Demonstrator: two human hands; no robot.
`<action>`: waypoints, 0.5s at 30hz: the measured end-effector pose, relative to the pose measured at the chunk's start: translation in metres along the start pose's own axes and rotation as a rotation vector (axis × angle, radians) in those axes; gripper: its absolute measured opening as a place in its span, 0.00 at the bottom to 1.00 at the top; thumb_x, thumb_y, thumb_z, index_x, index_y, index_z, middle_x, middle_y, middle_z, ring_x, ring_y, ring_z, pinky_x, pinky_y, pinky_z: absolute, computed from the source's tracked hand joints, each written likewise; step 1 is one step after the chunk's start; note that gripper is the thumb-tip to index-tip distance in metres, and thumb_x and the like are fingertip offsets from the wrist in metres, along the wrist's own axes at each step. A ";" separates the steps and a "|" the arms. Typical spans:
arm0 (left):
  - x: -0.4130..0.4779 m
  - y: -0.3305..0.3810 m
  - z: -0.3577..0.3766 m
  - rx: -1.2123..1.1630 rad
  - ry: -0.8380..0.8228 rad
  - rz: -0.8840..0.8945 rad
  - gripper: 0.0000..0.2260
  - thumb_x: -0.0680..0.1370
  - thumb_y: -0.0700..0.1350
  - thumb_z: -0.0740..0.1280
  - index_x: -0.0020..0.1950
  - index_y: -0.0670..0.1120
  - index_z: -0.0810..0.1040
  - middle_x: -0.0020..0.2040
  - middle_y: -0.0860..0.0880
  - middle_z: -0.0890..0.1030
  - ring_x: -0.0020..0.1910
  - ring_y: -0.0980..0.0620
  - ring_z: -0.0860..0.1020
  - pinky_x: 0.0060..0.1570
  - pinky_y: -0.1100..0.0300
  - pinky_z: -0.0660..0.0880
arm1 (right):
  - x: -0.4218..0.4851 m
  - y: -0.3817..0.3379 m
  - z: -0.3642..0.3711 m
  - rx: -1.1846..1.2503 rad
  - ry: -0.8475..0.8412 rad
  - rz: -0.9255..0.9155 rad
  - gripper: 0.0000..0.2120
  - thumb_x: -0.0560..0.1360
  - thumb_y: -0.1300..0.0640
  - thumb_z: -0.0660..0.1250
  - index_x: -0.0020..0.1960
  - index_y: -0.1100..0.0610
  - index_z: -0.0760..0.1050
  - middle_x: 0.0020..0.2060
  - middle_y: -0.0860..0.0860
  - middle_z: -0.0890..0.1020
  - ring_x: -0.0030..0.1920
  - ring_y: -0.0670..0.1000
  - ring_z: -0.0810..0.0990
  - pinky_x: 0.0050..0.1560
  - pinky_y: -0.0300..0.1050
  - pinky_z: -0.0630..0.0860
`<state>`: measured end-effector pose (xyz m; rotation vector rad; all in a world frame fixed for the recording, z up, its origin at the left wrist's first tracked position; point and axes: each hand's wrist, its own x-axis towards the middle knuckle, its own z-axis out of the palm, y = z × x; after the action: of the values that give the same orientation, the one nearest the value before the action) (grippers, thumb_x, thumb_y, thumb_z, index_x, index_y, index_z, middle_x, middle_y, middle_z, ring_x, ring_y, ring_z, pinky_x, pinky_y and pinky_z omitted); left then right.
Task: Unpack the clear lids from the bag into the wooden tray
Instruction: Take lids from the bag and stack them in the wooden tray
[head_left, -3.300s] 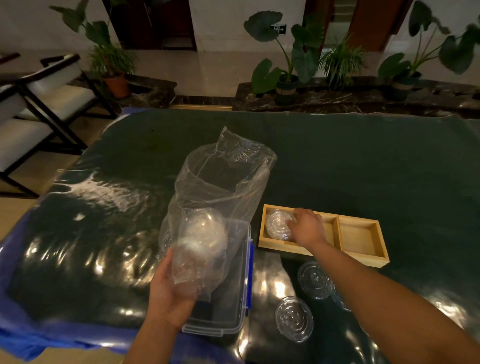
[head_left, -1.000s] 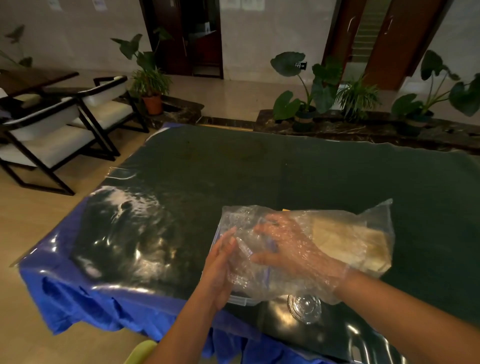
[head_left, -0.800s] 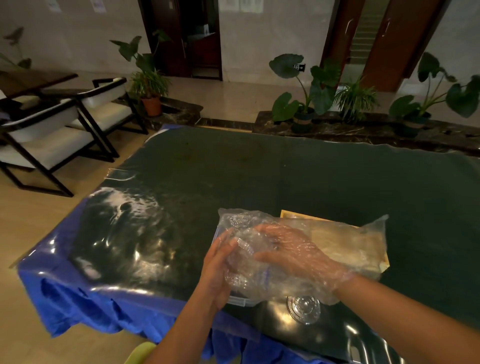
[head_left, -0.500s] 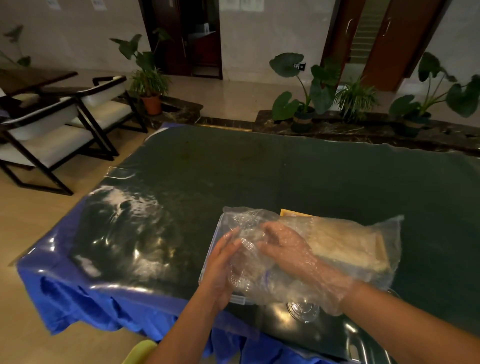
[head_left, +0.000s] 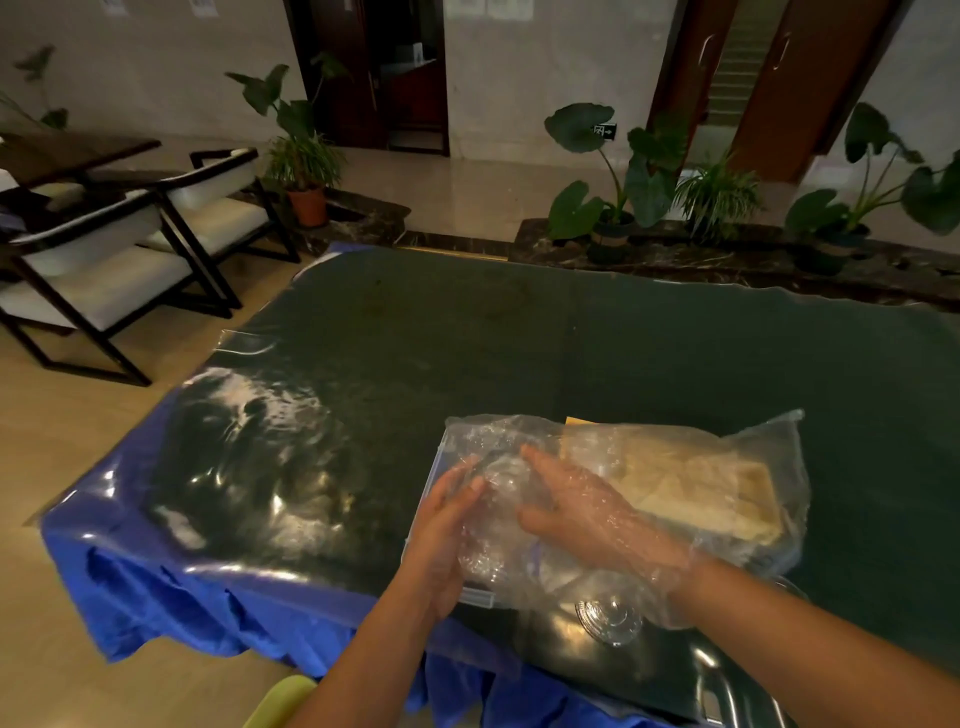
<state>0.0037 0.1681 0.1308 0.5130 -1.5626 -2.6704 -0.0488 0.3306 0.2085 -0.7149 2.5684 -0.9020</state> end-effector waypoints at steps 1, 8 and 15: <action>0.000 -0.001 0.002 0.026 0.003 -0.002 0.22 0.74 0.54 0.74 0.67 0.53 0.80 0.62 0.47 0.85 0.59 0.48 0.84 0.57 0.48 0.81 | 0.000 -0.002 0.002 -0.020 0.002 -0.018 0.29 0.80 0.50 0.65 0.77 0.45 0.56 0.58 0.41 0.75 0.51 0.37 0.77 0.48 0.21 0.67; 0.002 -0.009 0.008 0.044 -0.021 -0.062 0.26 0.75 0.57 0.71 0.73 0.54 0.75 0.65 0.50 0.83 0.64 0.48 0.82 0.56 0.52 0.82 | 0.010 0.000 0.008 -0.207 -0.090 -0.004 0.40 0.80 0.46 0.63 0.81 0.56 0.43 0.79 0.57 0.57 0.72 0.49 0.67 0.62 0.28 0.62; 0.007 -0.006 -0.009 0.044 0.008 -0.034 0.20 0.80 0.56 0.69 0.69 0.49 0.79 0.66 0.43 0.83 0.65 0.43 0.81 0.60 0.45 0.80 | 0.002 0.012 -0.005 0.176 0.185 0.076 0.22 0.76 0.48 0.71 0.68 0.51 0.74 0.60 0.49 0.81 0.61 0.51 0.80 0.61 0.42 0.75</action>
<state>0.0004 0.1629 0.1196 0.5556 -1.6287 -2.6606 -0.0573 0.3398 0.2044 -0.5008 2.6101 -1.2012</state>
